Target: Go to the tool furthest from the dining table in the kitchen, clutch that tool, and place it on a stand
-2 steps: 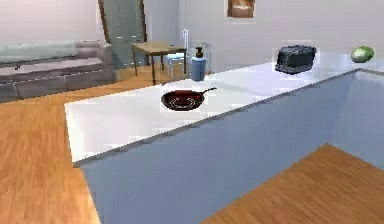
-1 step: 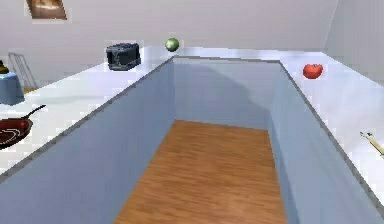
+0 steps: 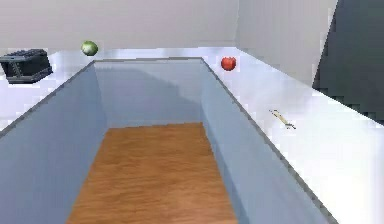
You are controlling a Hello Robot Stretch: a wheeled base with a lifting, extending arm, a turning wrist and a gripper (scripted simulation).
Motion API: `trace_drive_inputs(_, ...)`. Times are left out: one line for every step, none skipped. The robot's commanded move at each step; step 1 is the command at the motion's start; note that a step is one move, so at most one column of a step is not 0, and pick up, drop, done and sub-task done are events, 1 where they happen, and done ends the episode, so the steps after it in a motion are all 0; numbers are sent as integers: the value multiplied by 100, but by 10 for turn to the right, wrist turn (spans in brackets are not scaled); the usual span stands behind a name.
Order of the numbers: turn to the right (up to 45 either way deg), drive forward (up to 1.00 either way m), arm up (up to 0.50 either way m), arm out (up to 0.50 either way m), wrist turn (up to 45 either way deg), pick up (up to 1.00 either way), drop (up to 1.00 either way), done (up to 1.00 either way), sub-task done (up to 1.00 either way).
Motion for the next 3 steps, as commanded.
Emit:
trace_drive_inputs(0,65,0,0,0,0,0,0,0)
trace_drive_inputs(-270,0,0,0,0,0,0,0,0)
trace_drive_inputs(0,0,50,0,0,0,0,0,0)
